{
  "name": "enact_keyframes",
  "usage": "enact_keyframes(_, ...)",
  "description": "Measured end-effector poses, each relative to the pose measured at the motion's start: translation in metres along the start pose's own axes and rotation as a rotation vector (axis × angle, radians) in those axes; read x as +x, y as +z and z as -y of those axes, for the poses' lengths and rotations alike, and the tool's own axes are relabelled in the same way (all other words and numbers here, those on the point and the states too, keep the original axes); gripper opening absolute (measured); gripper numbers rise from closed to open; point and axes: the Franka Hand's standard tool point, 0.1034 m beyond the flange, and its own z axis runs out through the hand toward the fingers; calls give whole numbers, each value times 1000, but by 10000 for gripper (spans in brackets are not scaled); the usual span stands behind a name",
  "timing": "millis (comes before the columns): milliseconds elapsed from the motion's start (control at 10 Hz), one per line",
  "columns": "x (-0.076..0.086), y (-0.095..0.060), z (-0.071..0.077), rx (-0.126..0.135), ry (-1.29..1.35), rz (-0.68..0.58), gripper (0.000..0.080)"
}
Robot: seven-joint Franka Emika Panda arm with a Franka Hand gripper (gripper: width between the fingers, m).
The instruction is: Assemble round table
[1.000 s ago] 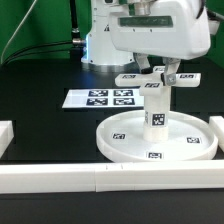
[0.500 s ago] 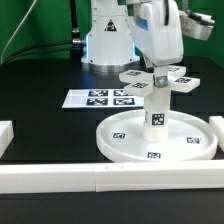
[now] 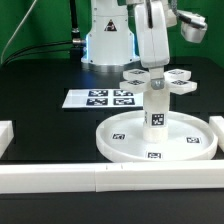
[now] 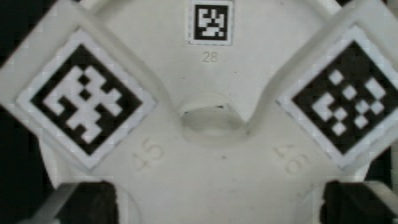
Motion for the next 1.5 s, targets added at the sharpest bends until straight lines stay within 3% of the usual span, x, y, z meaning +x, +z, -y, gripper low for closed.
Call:
enact_keyframes(100,-1,-7,-1,-8,-39,12,640)
enact_keyframes(400,-8,-32,1,-6,-113,49,649)
enact_keyframes(500,-12,-36,3,6,-98,64,649)
enact_keyframes(1000,-13,-32,4,-6,-612,45,649)
enact_keyframes(1100,-16,-34,7,-21,-782,27,649)
enact_keyframes(1200,-23,-35,9,-56,-957,7,649)
enact_keyframes(1500,-28,-34,10,-64,-1197,14,649)
